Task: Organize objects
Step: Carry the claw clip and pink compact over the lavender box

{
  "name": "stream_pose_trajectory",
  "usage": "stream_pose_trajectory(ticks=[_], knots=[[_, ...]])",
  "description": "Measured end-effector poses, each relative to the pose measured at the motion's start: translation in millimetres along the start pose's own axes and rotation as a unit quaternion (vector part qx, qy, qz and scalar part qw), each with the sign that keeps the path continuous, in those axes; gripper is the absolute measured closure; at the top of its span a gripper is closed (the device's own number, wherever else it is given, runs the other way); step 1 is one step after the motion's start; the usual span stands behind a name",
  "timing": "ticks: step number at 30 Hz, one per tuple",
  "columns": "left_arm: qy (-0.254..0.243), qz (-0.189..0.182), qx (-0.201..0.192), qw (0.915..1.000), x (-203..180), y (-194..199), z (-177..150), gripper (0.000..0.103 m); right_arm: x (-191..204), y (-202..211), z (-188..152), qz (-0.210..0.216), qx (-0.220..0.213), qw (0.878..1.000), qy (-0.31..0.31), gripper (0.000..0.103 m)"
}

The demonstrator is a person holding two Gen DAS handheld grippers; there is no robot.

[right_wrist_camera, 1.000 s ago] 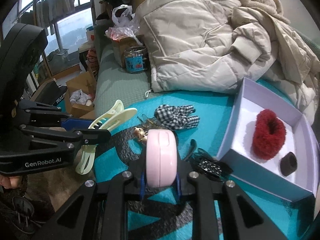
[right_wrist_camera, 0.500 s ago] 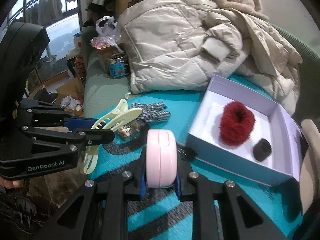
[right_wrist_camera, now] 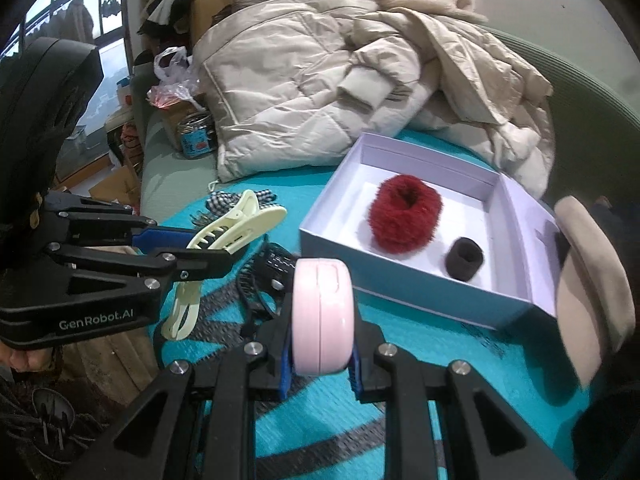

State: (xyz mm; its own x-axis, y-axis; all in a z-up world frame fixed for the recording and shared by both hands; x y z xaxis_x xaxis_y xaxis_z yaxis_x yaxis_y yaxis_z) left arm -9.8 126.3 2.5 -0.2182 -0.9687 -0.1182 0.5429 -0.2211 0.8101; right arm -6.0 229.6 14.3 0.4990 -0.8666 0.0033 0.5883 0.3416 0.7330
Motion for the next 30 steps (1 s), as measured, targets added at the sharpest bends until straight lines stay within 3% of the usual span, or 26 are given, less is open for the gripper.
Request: stream_pose_trajectory(ticks=[17,30], knots=[[-0.047,-0.007,0.006,0.9989,-48,-5,21,0.084,-33,16,-7,-0.014,-0.012,0.999,-0.028,0.082],[-0.065,-0.015,0.019,0.9976,-55,-32,70,0.084,-71,2,16,-0.022,-0.013,0.999,-0.043,0.082]])
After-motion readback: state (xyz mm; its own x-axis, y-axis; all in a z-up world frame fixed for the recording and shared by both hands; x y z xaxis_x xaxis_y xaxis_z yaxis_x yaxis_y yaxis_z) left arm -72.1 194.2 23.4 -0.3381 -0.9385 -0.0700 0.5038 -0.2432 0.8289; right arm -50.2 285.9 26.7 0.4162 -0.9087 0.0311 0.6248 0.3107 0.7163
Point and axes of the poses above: each gripper's, at about its wrist camera, not at the fingertips, and y roughly against the way its jaws point, x to its left, z to its top, the point moved 2 cm from there along -y, roughly the way its jaws point, and after that the axes turned 1 degree about -y, right-handed, at the moved point
